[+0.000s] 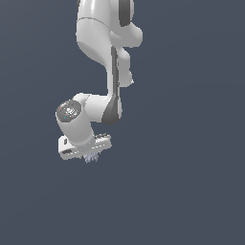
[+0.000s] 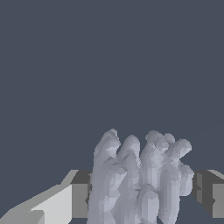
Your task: Pick up the object and move it to a goal position.
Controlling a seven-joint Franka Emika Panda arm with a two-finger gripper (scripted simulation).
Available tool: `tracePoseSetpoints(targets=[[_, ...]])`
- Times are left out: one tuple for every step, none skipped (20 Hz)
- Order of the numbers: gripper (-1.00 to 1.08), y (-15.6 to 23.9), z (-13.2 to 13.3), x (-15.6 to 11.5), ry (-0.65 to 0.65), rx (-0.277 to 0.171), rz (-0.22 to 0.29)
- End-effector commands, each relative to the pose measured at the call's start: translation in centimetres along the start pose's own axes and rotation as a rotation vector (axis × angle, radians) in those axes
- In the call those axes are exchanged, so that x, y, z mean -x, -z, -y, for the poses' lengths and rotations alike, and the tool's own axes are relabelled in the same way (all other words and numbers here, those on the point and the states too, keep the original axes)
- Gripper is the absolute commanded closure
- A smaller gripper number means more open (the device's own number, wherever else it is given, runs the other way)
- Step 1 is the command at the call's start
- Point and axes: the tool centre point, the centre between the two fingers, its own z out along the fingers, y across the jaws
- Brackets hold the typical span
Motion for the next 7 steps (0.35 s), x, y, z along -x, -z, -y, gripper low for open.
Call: tracePoseSetpoints(targets=[[1.08,0.13,-0.58,0.11,0.003,-0.001,0.0],[1.08,0.14,-0.65,0.1,0.003,-0.001,0.0],[1.08,0.13,-0.62,0.07,0.003,-0.001,0.0],[1.08,0.11,-0.51,0.01,0.003,-0.001,0.0],[1.08,0.07,-0.34,-0.07,0.003,-0.001,0.0],[1.08,0.05,-0.22,-0.12,0.003,-0.001,0.0],[1.08,0.04,-0.17,-0.13,0.003,-0.001,0.0]])
